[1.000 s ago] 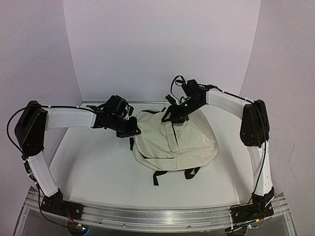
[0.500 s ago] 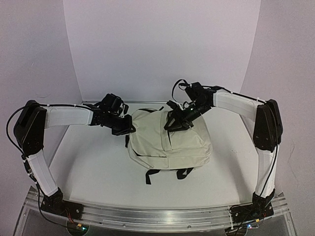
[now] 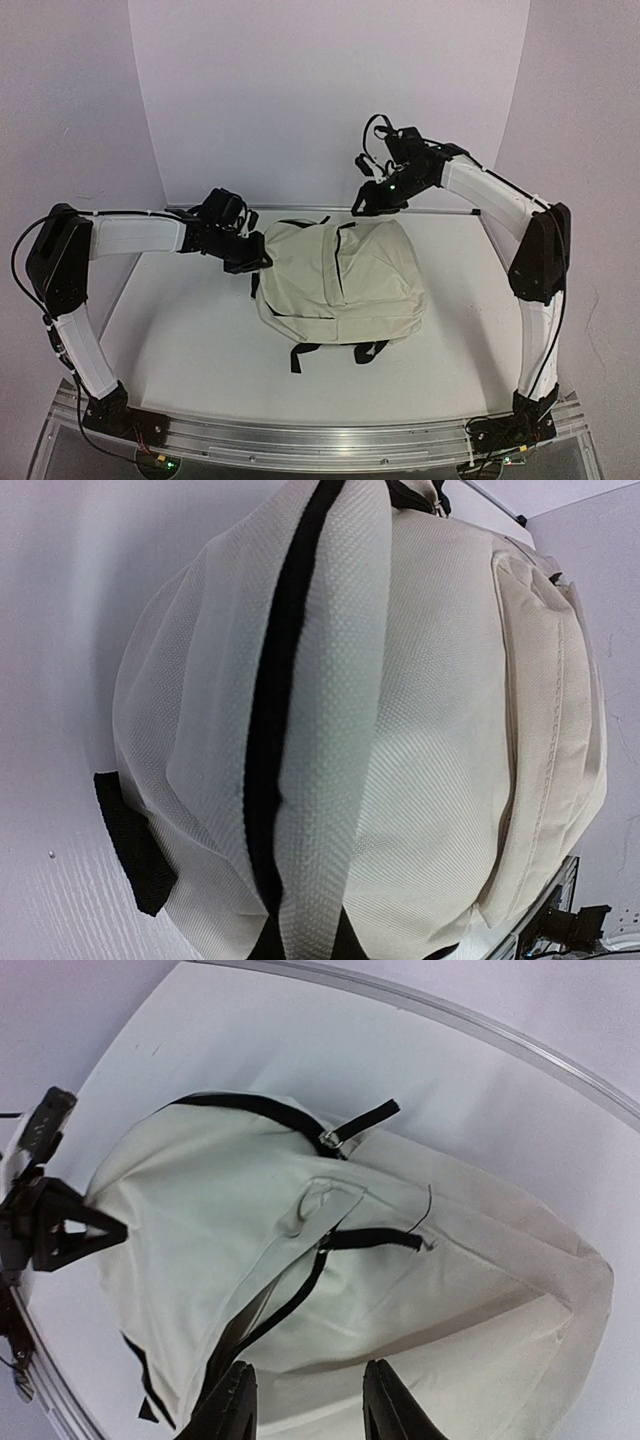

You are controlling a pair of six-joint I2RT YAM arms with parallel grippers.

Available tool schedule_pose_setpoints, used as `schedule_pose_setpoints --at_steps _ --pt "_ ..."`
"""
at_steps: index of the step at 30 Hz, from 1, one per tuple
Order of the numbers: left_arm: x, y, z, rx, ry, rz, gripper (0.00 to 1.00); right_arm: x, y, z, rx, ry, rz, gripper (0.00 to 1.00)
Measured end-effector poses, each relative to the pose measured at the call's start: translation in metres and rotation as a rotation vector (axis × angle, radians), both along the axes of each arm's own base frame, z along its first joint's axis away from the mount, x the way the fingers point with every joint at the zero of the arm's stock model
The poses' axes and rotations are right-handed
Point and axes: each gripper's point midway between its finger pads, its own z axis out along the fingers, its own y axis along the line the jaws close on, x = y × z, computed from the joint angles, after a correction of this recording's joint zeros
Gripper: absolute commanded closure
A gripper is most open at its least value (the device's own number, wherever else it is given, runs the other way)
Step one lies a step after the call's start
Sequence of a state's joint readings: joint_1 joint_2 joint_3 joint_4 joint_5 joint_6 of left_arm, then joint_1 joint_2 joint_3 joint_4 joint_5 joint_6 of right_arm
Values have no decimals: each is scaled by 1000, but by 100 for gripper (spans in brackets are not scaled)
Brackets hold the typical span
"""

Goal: Pack the student bag
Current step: Zip the student bag at the center of the board.

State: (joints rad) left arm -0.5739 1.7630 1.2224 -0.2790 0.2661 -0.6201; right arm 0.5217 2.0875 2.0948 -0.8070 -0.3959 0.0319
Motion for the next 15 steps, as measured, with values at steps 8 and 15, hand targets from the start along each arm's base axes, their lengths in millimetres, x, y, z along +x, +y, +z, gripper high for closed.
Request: schedule_pose_setpoints --at_steps 8,15 --pt "-7 2 4 -13 3 -8 100 27 2 -75 -76 92 -37 45" --pt "-8 0 2 -30 -4 -10 100 40 5 -77 55 165 -50 45"
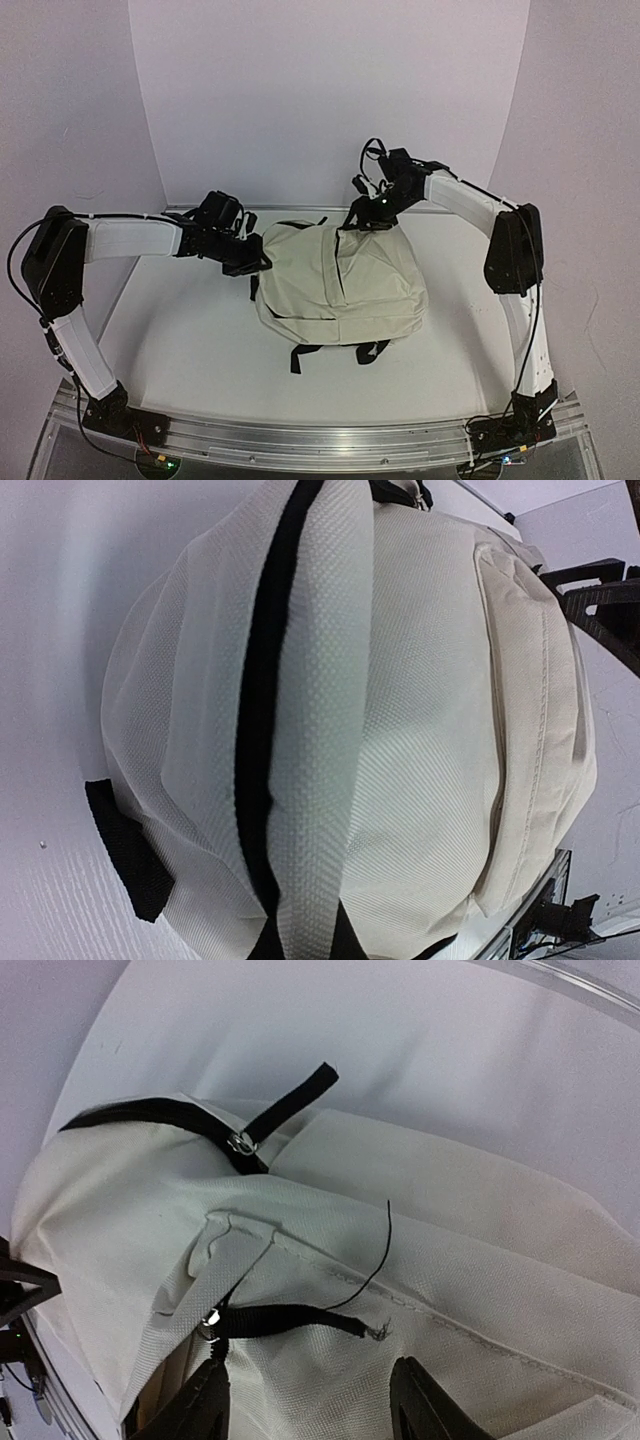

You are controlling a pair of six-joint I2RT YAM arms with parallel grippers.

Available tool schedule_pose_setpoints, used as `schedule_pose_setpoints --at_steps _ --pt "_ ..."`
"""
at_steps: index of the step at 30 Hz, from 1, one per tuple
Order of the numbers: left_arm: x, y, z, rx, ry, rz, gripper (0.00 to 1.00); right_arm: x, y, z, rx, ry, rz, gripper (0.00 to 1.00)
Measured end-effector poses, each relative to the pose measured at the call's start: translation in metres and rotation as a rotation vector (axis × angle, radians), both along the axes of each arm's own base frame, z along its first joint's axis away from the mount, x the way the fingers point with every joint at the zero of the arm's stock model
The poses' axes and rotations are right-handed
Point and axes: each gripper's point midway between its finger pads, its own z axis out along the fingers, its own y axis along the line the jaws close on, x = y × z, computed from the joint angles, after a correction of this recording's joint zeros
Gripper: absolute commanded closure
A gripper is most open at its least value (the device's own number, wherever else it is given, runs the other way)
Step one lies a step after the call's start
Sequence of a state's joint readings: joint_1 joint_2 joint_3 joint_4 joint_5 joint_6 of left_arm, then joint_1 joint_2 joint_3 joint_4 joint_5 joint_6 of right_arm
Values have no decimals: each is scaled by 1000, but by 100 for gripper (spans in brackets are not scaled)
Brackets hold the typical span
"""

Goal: Pack the student bag
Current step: Zip the student bag at the center of the board.

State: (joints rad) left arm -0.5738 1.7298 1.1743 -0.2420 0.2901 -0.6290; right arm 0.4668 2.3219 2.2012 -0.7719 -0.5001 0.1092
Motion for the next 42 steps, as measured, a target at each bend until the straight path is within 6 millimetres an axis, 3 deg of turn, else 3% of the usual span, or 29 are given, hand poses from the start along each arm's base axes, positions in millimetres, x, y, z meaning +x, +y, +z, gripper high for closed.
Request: schedule_pose_setpoints --at_steps 6,18,28,42 --pt "0 0 0 -6 1 0 100 2 8 1 145 85 12 46" --pt "0 0 0 -9 3 3 100 5 25 -2 247 145 20 46" --pt "0 0 0 -9 3 3 100 18 29 -7 253 131 -26 35" --pt "-1 0 0 -8 4 4 100 29 36 -17 311 161 -52 71"
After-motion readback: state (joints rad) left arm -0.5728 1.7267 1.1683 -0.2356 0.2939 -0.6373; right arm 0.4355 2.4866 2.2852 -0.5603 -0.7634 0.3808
